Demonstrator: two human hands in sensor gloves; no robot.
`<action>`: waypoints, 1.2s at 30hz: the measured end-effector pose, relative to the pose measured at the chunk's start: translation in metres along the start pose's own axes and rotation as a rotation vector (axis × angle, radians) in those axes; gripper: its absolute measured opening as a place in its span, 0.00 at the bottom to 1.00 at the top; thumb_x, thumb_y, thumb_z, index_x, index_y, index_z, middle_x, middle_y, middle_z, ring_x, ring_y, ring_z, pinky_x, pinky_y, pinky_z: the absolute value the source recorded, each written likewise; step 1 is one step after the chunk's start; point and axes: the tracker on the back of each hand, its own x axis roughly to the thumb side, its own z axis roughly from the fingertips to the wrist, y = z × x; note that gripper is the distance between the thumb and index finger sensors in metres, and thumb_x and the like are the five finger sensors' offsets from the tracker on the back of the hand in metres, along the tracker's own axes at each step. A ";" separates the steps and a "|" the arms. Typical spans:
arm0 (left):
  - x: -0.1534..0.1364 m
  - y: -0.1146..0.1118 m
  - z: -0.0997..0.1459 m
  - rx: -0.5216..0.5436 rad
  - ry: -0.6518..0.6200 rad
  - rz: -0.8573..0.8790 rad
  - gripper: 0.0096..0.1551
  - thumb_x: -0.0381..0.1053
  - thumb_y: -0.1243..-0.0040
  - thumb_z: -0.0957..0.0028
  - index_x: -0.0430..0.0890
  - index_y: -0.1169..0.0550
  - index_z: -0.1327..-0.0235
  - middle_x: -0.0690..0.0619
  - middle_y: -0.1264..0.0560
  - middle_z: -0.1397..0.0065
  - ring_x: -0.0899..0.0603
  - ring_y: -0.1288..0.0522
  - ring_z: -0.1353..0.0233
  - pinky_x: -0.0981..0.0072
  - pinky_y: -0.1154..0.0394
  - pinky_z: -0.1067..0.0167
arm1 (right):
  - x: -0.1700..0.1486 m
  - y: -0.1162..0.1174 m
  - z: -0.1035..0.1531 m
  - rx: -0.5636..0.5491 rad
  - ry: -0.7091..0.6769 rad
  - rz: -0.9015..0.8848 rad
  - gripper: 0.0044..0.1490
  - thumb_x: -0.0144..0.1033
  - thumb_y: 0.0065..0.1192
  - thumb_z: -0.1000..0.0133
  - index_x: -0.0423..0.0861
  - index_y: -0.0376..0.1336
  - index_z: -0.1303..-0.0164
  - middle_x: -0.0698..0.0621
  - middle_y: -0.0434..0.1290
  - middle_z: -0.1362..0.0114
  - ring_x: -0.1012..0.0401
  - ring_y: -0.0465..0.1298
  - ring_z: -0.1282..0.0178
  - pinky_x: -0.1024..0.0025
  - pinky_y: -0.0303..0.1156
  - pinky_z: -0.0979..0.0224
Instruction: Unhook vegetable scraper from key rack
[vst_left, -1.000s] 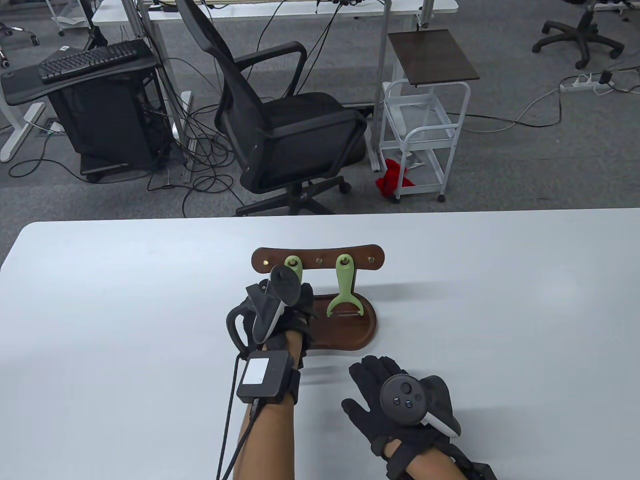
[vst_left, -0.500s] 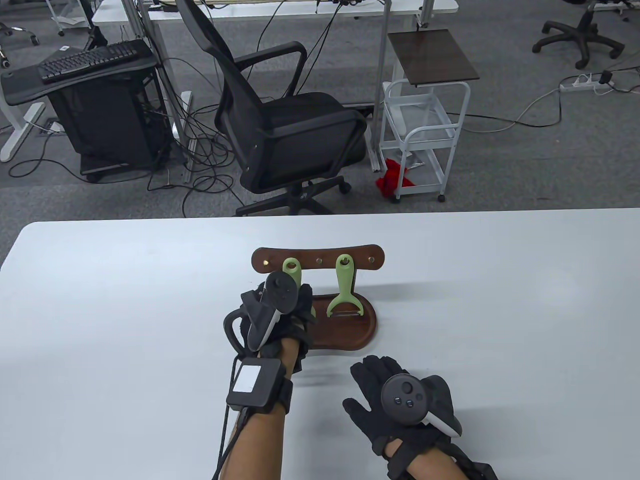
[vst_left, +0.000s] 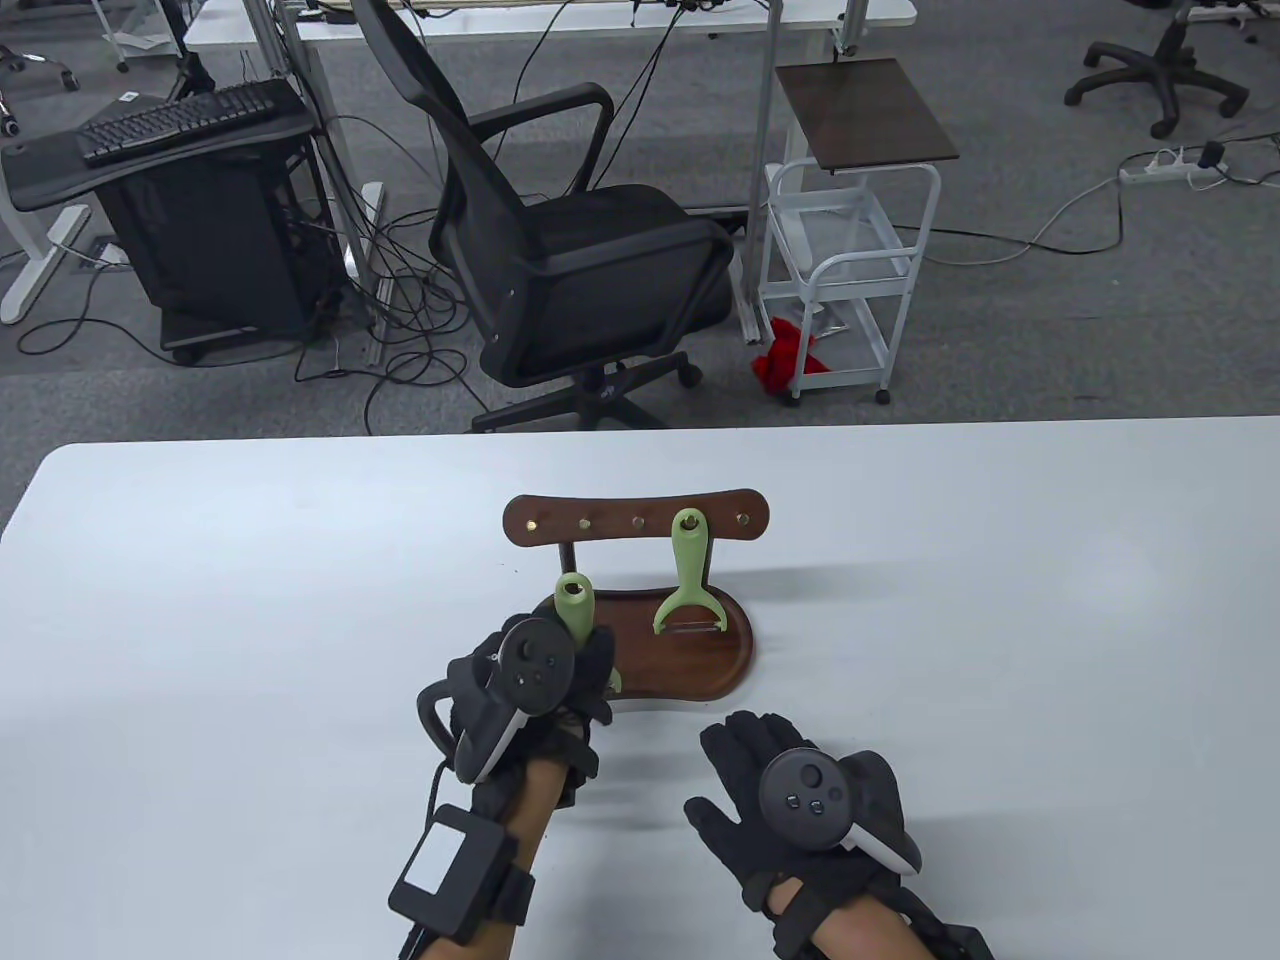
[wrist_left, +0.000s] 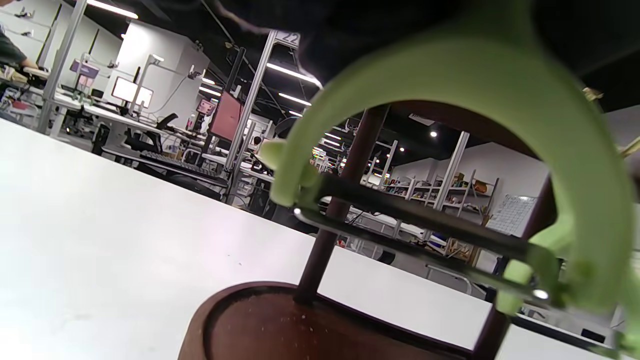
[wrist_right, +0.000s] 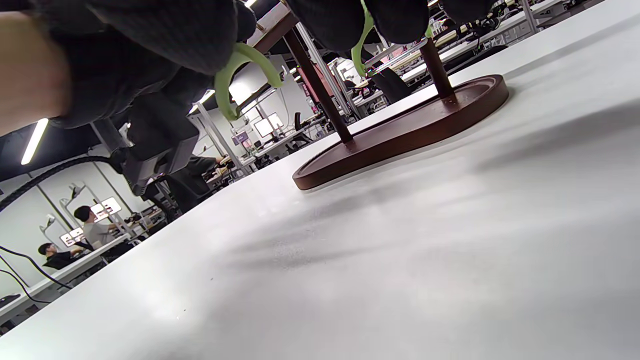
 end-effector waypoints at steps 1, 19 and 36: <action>-0.001 0.001 0.006 -0.007 0.006 0.008 0.26 0.67 0.33 0.49 0.48 0.17 0.52 0.47 0.17 0.56 0.49 0.21 0.71 0.49 0.22 0.67 | 0.000 0.000 0.000 -0.002 0.001 -0.001 0.46 0.52 0.57 0.44 0.36 0.52 0.23 0.29 0.51 0.18 0.27 0.48 0.25 0.24 0.46 0.32; -0.019 -0.041 0.040 -0.249 0.016 -0.067 0.27 0.68 0.32 0.50 0.48 0.17 0.52 0.48 0.16 0.56 0.52 0.20 0.72 0.53 0.20 0.71 | -0.001 0.003 0.000 0.003 0.023 0.031 0.46 0.52 0.57 0.44 0.36 0.51 0.23 0.29 0.50 0.18 0.27 0.48 0.25 0.24 0.46 0.32; -0.014 -0.074 0.043 -0.493 0.105 -0.189 0.30 0.69 0.31 0.49 0.46 0.16 0.50 0.47 0.16 0.55 0.53 0.19 0.73 0.52 0.19 0.70 | -0.004 0.011 -0.002 0.030 0.040 0.054 0.46 0.52 0.57 0.44 0.36 0.52 0.23 0.29 0.50 0.18 0.27 0.48 0.24 0.24 0.46 0.32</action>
